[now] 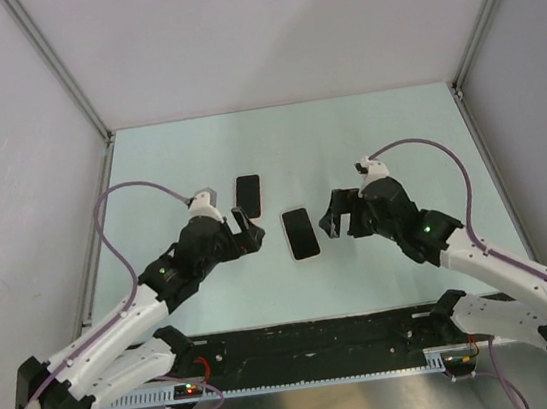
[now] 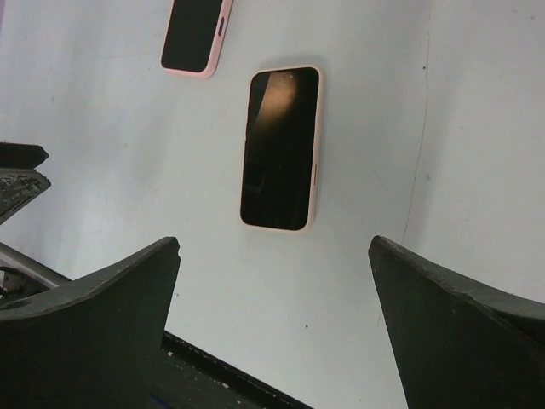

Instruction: Put the phone into the phone case

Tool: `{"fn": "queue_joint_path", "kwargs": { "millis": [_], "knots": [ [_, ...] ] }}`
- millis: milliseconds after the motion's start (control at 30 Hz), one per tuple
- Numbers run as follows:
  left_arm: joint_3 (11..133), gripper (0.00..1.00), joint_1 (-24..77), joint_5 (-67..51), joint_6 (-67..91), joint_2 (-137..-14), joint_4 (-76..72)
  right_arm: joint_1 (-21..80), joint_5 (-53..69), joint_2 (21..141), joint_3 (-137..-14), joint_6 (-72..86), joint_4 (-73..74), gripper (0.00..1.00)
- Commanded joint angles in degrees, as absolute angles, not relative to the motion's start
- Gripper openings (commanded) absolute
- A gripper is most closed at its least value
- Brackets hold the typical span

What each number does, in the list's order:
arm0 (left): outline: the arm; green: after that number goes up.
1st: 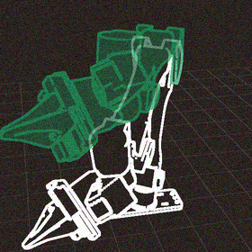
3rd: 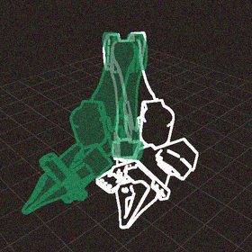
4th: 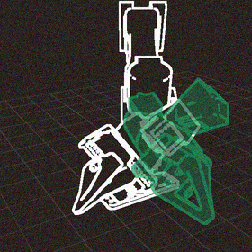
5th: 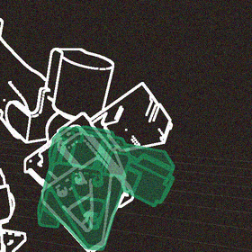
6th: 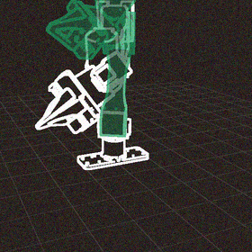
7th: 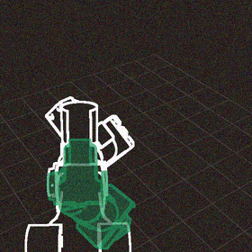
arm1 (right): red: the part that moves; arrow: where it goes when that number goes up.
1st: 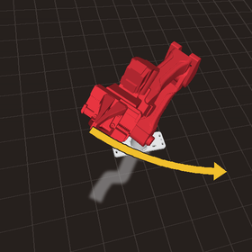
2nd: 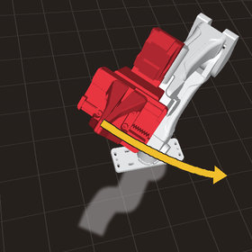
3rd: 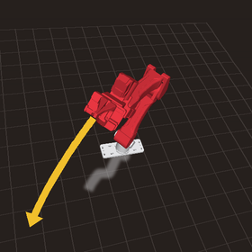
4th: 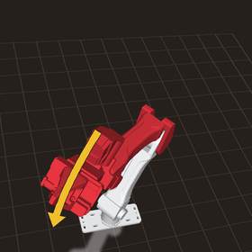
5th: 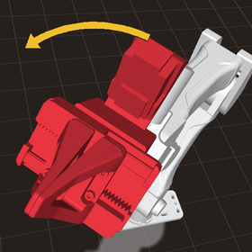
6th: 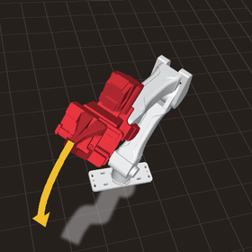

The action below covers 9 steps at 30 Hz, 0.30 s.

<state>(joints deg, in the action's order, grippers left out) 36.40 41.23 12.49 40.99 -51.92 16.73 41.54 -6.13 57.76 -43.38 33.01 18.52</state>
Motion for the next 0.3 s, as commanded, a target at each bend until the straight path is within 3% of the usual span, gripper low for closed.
{"fn": "queue_joint_path", "kwargs": {
  "millis": [0,267],
  "knots": [
    [35.04,1.00,41.39,15.36,40.45,-48.91,16.82,40.97,-6.35,54.72,-42.31,33.70,17.92,0.99],
    [35.32,1.00,41.39,16.31,40.72,-49.09,17.03,40.82,-6.33,54.99,-41.72,33.47,17.78,0.99]
  ]
}}
